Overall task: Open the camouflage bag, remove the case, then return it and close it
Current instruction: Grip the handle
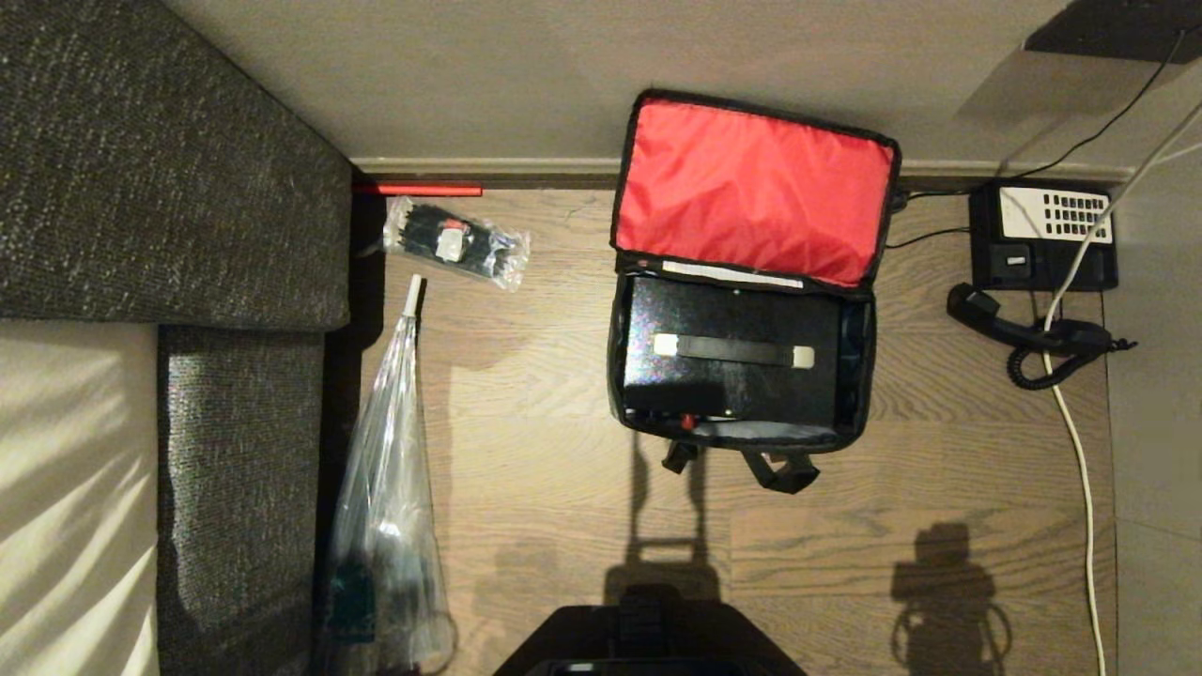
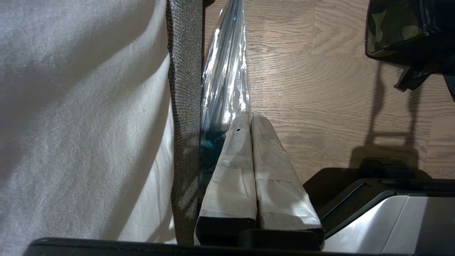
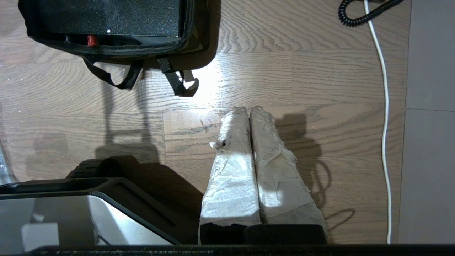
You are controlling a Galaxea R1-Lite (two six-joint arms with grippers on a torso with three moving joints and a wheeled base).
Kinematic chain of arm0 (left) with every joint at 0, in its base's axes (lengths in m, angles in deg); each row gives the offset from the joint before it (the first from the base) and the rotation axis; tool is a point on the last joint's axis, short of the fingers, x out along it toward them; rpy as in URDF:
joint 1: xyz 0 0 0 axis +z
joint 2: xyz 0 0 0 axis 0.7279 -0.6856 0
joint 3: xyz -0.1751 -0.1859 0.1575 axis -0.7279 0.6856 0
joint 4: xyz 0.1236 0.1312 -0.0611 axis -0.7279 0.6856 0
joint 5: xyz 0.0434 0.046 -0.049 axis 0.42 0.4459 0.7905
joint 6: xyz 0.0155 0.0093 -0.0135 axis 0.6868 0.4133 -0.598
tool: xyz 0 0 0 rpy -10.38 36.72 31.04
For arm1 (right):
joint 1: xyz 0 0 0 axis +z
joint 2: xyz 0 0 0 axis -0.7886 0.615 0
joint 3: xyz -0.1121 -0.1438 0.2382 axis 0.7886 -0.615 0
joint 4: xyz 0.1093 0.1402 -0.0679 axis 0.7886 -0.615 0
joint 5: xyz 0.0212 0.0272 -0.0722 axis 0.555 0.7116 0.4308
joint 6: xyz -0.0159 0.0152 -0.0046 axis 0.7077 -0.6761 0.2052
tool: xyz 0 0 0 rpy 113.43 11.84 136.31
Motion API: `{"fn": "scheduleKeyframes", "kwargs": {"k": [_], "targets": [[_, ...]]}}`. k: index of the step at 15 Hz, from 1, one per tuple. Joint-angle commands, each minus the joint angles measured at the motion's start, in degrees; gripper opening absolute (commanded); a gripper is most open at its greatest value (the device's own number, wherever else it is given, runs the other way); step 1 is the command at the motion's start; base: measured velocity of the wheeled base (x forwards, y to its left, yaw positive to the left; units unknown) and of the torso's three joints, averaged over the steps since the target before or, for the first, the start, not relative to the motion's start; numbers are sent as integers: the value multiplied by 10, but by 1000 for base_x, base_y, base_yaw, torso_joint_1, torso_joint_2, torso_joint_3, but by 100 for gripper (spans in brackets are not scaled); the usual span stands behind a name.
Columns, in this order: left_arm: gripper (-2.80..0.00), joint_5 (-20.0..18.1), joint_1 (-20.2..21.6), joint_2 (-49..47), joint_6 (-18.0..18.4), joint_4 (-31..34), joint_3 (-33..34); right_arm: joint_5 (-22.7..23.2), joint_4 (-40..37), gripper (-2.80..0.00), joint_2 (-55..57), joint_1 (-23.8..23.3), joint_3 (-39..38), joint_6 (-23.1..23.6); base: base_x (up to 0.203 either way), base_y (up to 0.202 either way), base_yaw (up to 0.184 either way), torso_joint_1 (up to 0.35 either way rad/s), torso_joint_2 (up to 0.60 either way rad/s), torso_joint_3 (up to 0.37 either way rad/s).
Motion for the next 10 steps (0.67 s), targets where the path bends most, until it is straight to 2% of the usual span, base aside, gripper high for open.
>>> {"fn": "scheduleKeyframes", "kwargs": {"k": [1, 10], "targets": [[-280, 1, 0, 0, -5, 0, 1, 0, 0, -280, -1, 0, 0, 0, 0, 0, 0, 0, 0, 0], [-280, 1, 0, 0, 1, -1, 1, 0, 0, -280, -1, 0, 0, 0, 0, 0, 0, 0, 0, 0]]}}
